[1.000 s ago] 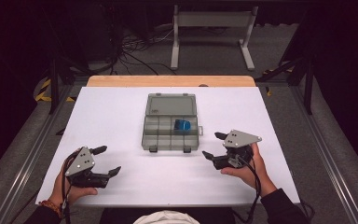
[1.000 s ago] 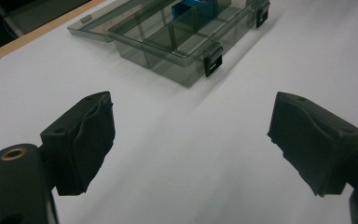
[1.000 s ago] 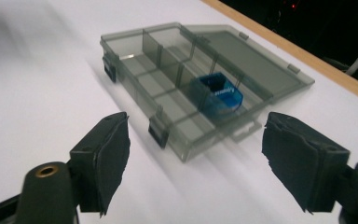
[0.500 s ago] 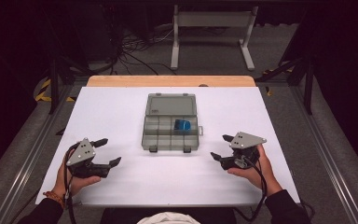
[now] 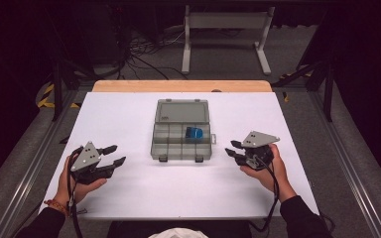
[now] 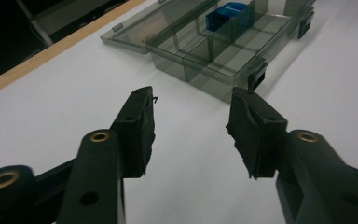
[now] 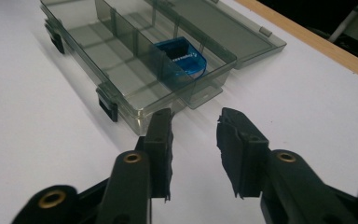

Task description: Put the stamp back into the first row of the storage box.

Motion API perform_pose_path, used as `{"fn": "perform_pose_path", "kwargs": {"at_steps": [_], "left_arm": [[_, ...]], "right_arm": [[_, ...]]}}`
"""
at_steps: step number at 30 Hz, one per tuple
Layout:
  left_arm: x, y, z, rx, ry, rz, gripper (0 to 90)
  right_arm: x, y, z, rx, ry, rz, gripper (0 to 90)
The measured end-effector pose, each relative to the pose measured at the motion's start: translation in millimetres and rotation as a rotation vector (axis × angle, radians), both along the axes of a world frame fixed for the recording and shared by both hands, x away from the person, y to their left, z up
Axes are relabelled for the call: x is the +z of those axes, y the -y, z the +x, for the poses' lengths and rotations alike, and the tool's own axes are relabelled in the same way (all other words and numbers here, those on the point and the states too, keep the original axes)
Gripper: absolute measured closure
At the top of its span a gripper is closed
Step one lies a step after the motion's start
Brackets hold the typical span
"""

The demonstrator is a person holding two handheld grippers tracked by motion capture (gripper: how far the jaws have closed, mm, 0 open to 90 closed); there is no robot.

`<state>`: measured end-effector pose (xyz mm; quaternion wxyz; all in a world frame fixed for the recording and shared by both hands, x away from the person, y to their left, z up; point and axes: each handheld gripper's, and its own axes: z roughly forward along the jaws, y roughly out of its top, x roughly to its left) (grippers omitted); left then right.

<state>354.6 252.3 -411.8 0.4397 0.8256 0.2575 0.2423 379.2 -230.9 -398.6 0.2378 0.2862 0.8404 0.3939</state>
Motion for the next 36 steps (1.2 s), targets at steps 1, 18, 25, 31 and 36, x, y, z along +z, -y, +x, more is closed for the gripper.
{"fn": "perform_pose_path", "kwargs": {"at_steps": [1,18,25,31,36], "left_arm": [[0.0,0.0,0.0,0.000,0.000,0.000,58.6],[18.2,25.3,70.8,-0.030,-0.040,0.045,89.7],[28.2,39.2,112.3,-0.021,-0.063,0.049,89.7],[25.9,46.7,146.8,0.018,-0.101,0.081,89.7],[20.6,50.2,171.0,0.052,-0.145,0.075,89.7]], "right_arm": [[-0.8,-2.3,2.2,0.002,-0.006,-0.012,70.2],[31.2,-16.4,59.5,-0.001,0.011,-0.046,90.0],[36.0,-24.9,95.3,-0.023,-0.015,-0.077,90.0],[27.3,-26.7,126.9,-0.064,-0.067,-0.094,90.0],[20.6,-28.9,147.9,-0.102,-0.105,-0.116,90.0]]}}
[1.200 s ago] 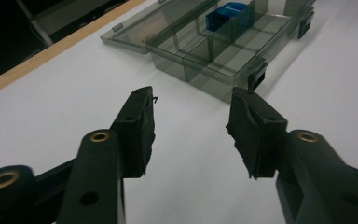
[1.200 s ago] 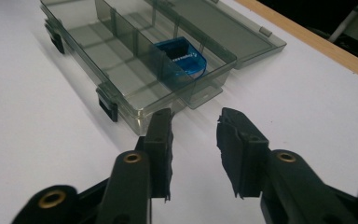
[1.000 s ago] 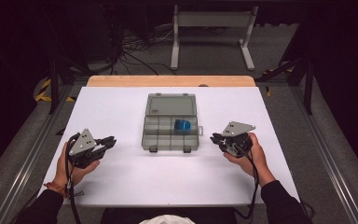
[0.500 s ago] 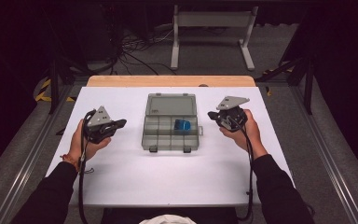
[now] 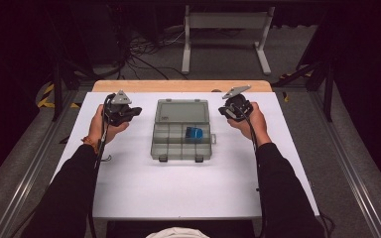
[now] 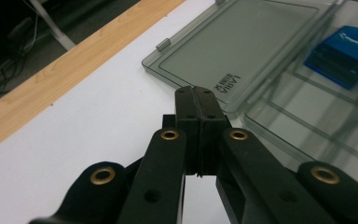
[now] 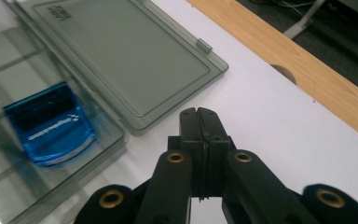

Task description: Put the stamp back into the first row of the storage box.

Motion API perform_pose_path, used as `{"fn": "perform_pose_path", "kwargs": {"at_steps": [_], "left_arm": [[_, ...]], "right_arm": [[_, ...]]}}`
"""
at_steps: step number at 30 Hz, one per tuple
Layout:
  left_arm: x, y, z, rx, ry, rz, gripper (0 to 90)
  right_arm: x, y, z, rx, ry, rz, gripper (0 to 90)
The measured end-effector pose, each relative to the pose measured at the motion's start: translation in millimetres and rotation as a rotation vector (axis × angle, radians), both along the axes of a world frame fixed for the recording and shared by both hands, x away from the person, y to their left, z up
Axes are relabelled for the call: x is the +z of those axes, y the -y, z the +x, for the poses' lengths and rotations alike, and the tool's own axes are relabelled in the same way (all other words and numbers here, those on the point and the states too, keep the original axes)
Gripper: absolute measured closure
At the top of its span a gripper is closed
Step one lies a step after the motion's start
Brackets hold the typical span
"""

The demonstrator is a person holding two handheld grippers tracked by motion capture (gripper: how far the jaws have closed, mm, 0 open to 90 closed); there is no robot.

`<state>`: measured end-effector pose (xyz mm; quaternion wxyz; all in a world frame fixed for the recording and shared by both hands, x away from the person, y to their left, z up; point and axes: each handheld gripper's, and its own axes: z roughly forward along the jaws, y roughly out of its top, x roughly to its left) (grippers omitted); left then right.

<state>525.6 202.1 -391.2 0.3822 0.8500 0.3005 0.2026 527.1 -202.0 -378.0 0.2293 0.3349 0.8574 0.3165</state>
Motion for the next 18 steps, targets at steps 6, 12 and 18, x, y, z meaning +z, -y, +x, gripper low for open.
{"fn": "perform_pose_path", "kwargs": {"at_steps": [6,12,18], "left_arm": [[-9.0,9.1,16.6,0.016,-0.036,0.028,89.7],[-23.8,11.0,28.1,0.057,-0.080,0.047,89.7],[-36.0,16.7,30.9,0.074,-0.122,0.036,89.7]], "right_arm": [[-7.7,-1.9,15.5,-0.034,-0.031,-0.007,90.0],[-20.4,-10.6,30.5,-0.054,-0.067,-0.036,90.0],[-33.8,-28.6,35.5,-0.033,-0.091,-0.103,90.0]]}}
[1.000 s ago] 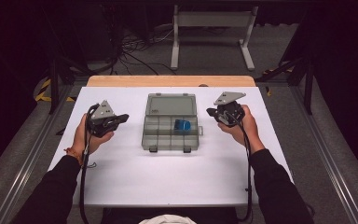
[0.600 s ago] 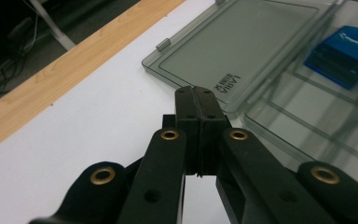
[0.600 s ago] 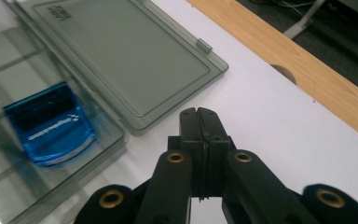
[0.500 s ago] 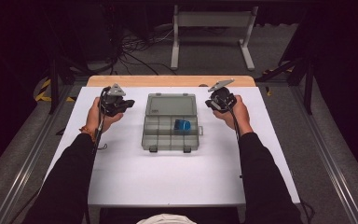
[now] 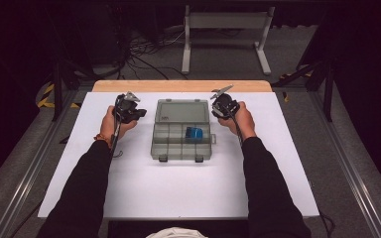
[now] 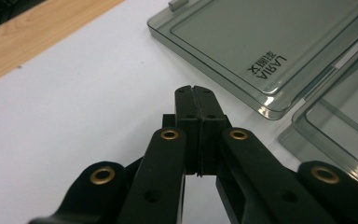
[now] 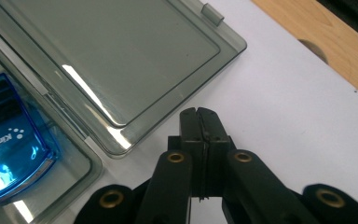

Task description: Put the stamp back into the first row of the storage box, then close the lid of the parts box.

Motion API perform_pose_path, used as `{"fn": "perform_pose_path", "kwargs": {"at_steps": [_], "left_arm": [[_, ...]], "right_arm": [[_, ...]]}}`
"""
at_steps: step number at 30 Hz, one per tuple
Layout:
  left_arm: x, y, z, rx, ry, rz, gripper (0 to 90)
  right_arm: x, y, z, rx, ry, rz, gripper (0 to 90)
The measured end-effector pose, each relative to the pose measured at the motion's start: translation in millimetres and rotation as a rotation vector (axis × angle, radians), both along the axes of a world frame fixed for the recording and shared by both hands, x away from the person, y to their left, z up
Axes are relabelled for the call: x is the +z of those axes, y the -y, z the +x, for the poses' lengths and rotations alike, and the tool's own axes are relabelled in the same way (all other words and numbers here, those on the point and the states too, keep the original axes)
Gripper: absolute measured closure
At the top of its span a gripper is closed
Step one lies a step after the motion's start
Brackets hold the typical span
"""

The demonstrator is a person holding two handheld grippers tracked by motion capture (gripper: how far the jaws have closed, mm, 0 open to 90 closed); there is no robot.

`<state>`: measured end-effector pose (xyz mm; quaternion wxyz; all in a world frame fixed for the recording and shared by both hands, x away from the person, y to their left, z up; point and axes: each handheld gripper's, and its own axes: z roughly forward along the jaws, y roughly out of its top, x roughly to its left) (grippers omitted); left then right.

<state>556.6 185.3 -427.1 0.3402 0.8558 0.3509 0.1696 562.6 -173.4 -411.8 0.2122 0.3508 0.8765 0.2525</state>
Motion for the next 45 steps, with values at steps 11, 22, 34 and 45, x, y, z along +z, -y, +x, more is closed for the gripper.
{"fn": "perform_pose_path", "kwargs": {"at_steps": [11,22,34,45], "left_arm": [[-13.2,23.3,-0.9,-0.035,-0.032,0.031,89.7],[-23.7,30.9,3.3,-0.031,-0.032,0.081,89.7],[-28.1,24.8,12.3,-0.053,-0.021,0.043,89.6],[-29.8,29.0,19.2,-0.026,-0.002,0.027,89.0]], "right_arm": [[-13.4,-2.5,-1.1,0.001,-0.040,-0.055,90.0],[-23.4,-7.8,1.6,0.029,-0.052,-0.047,90.0],[-25.4,-2.7,9.6,0.070,-0.046,-0.017,90.0],[-30.4,-0.8,15.3,0.057,-0.010,0.048,90.0]]}}
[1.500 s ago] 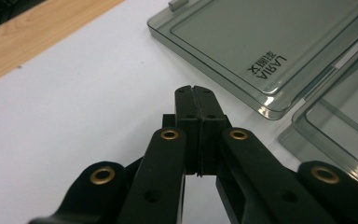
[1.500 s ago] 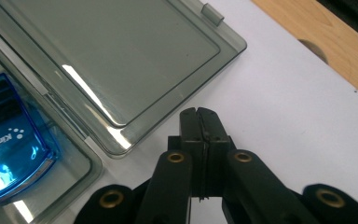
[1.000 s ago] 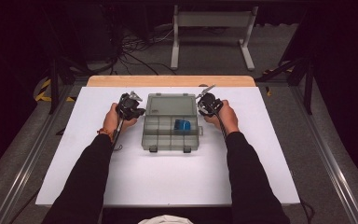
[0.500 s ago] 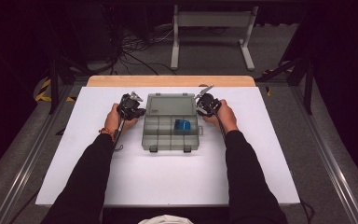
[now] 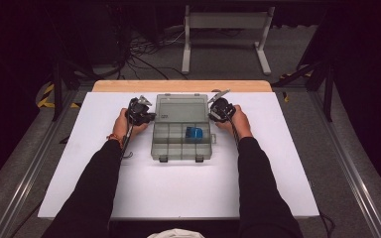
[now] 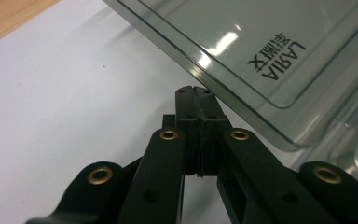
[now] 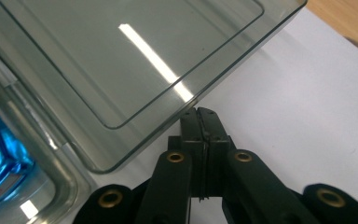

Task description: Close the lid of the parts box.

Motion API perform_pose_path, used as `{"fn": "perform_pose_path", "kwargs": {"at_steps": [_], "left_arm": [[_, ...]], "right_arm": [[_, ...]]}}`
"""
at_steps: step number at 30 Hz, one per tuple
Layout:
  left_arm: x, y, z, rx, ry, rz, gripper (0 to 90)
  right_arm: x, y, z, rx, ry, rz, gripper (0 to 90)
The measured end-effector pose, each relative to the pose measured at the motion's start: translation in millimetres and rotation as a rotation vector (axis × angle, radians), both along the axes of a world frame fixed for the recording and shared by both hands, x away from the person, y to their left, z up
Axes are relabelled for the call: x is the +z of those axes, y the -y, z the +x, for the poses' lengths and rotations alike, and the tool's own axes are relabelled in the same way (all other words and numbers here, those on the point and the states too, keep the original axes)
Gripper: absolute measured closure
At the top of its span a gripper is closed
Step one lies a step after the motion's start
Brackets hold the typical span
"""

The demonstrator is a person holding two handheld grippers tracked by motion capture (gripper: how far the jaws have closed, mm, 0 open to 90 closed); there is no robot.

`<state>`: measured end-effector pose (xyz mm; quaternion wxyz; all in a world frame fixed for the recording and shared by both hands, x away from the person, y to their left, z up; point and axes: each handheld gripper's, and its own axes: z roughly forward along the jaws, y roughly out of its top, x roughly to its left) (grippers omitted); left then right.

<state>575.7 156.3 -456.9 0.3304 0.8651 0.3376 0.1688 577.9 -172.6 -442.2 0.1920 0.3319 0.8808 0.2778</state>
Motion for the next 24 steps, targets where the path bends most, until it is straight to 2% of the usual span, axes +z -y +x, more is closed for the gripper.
{"fn": "perform_pose_path", "kwargs": {"at_steps": [4,7,12,16,20,24], "left_arm": [[0.1,5.6,2.6,0.027,0.016,0.005,88.9],[-0.4,8.3,3.0,0.041,0.037,-0.008,89.1],[1.6,8.9,4.1,0.047,0.053,-0.009,89.1],[8.8,10.0,3.2,0.069,0.087,-0.024,89.0],[16.1,8.7,3.2,0.076,0.105,-0.027,88.2],[28.7,7.8,1.0,0.088,0.143,-0.043,88.0]], "right_arm": [[-1.4,-2.8,1.7,-0.017,0.019,0.006,90.0],[-3.4,-4.2,2.2,-0.037,0.055,0.017,90.0],[-6.3,-4.0,2.9,-0.061,0.098,0.060,90.0],[-1.4,-2.3,1.8,-0.067,0.140,0.083,90.0],[6.5,-3.4,0.2,-0.065,0.186,0.077,90.0],[14.8,-2.5,-1.6,-0.071,0.221,0.100,90.0]]}}
